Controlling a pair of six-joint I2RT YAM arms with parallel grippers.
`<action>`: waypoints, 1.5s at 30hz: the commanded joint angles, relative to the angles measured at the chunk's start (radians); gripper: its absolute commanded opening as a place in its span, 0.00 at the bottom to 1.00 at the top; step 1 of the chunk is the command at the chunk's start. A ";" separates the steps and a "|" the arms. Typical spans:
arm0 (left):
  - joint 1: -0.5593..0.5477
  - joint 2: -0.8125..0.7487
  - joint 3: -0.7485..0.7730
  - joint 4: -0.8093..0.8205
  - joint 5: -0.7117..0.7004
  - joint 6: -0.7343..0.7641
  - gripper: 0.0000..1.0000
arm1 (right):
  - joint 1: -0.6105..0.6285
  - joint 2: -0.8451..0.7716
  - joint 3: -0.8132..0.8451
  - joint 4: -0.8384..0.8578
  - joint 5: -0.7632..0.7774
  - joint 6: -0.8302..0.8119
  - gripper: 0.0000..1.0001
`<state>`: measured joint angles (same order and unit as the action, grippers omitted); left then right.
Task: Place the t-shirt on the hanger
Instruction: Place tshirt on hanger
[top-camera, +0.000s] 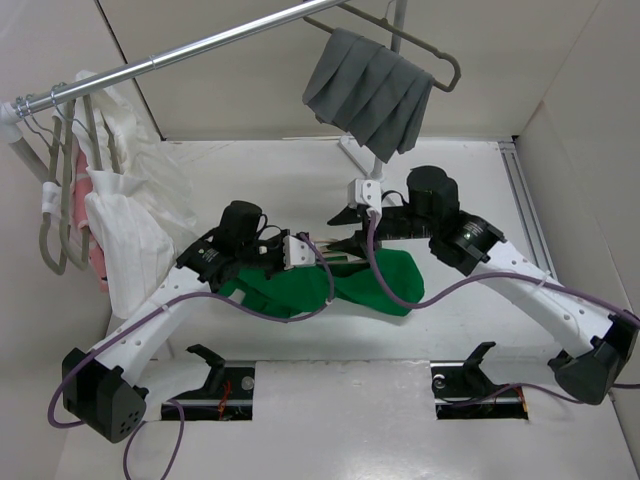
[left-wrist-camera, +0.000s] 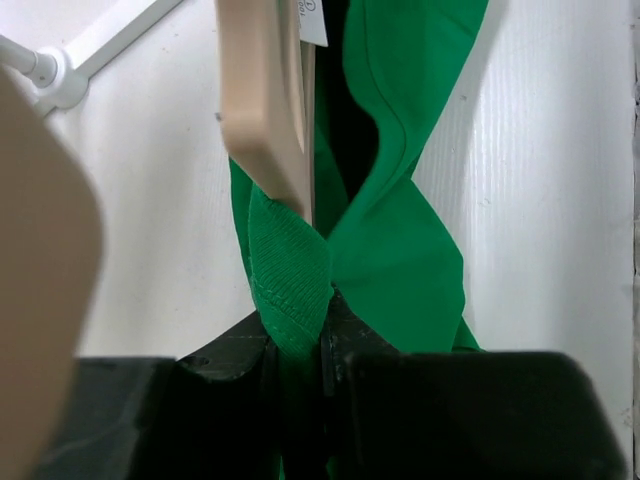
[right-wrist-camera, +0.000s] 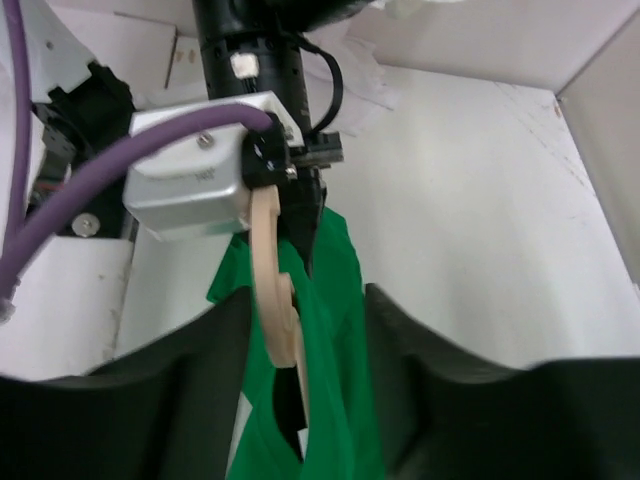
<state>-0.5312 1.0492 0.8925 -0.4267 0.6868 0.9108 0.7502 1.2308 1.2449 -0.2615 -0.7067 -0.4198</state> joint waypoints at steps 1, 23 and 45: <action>-0.007 -0.034 0.020 0.052 0.069 -0.009 0.00 | -0.015 0.018 -0.005 0.025 -0.019 0.007 0.57; 0.118 0.027 0.080 -0.023 0.019 -0.058 0.12 | -0.244 -0.171 -0.015 -0.322 0.045 -0.097 0.00; 0.132 0.100 0.129 -0.106 0.131 0.109 0.56 | -0.117 -0.125 0.065 -0.199 0.003 -0.059 0.00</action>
<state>-0.3916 1.1446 1.0504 -0.4915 0.8345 0.9329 0.6090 1.1240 1.2491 -0.5770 -0.6838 -0.4942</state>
